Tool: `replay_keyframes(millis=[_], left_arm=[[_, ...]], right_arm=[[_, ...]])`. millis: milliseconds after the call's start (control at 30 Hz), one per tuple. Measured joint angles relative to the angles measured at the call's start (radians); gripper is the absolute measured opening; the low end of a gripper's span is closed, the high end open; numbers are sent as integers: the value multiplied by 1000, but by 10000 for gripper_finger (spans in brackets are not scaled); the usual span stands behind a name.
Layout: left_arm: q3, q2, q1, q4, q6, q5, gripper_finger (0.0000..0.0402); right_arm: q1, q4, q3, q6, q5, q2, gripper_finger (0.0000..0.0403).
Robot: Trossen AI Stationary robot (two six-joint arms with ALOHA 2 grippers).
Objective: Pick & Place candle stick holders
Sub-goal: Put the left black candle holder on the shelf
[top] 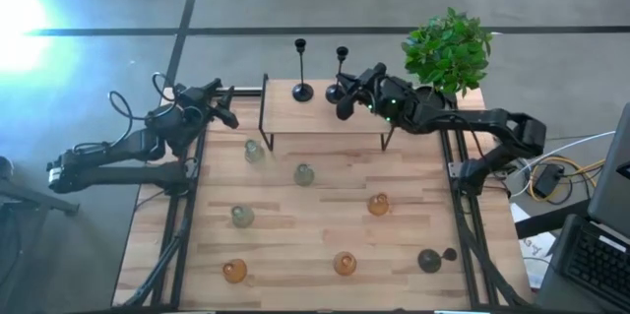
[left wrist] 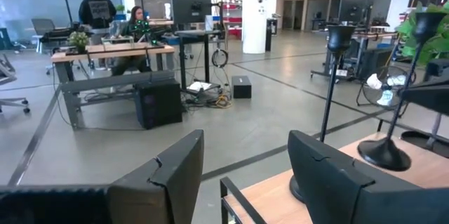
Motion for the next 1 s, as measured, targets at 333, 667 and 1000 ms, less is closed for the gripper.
replay_keyframes(millis=[333, 667, 1000], left_arm=[[0, 0, 0, -1, 0, 0, 213], [-1, 0, 0, -7, 3, 0, 213], [-8, 0, 1, -8, 5, -29, 213]], right_arm=[[-11, 19, 56, 9, 1, 107, 8], [-44, 22, 81, 26, 0, 146, 8], [-53, 26, 76, 39, -26, 154, 8]])
